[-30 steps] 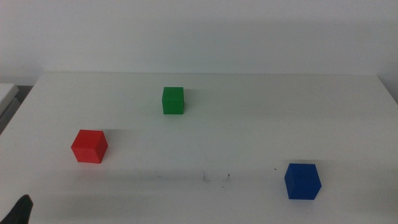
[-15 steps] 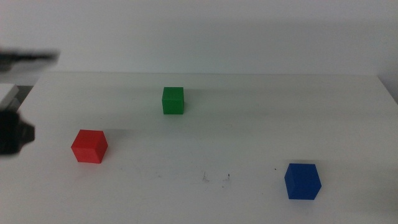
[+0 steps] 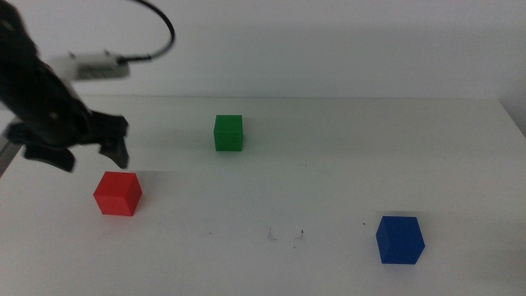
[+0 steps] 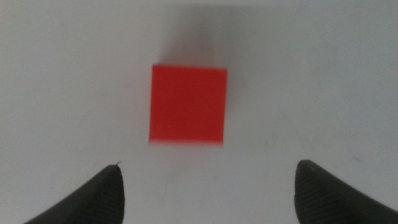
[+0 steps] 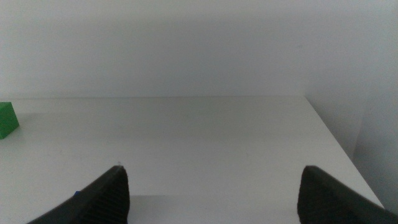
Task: Stack red cubes first, then green, then blue cubes in a specific spot.
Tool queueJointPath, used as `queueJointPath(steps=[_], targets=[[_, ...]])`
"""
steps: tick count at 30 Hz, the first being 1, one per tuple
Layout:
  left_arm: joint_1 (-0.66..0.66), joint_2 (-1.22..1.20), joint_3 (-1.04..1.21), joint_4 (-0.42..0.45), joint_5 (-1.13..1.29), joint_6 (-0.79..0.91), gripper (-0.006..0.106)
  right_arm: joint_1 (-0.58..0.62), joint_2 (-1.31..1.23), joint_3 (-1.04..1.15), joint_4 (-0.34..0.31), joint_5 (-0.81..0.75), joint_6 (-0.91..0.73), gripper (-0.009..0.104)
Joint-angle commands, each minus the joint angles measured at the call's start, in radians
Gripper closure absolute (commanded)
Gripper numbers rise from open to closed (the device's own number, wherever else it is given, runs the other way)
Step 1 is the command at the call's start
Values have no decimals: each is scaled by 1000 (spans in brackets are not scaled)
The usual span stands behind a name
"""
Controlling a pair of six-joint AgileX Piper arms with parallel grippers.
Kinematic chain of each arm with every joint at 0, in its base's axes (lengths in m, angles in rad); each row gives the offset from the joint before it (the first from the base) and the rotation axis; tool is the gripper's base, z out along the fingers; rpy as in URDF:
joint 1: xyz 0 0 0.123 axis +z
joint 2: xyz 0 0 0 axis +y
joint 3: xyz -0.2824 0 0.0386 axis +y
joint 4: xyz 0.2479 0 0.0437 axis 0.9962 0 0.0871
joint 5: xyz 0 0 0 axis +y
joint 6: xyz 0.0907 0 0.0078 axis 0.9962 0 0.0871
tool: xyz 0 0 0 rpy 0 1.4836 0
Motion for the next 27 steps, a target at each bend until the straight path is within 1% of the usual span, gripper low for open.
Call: queueJointPath(steps=[1,10,12,14,17,19,22,23,25,27], targets=[[2,69,-10,-24,-65,31,7,-8,-4,3,-12,-12,-5,3],[0,223,-10,-5,-159,34,7,-8,-4,3,-12,-12,-5,3],[0,252,-10,-5,-164,41,8,-8,-4,3,-12,-12,-5,3],[0,276,-10,0,-168,41,13,-8,-4,3,-12,-12,-5,3],[-2,298,-10,5,-168,47,23,-8,-4,3,-12,-12,-5,3],[-9,301,-10,10,-171,47,33,-8,-4,3,-12,-12,-5,3],[-45,282,-10,10,-159,8,55,-8,-4,3,-12,-12,-5,3],[-74,267,-10,15,-158,-21,62,-8,-4,3,-12,-12,-5,3],[-151,236,-19,54,-156,-108,72,-8,-4,3,-12,-12,-5,3],[-267,226,-67,96,-112,-240,82,-8,-4,3,-12,-12,-5,3]])
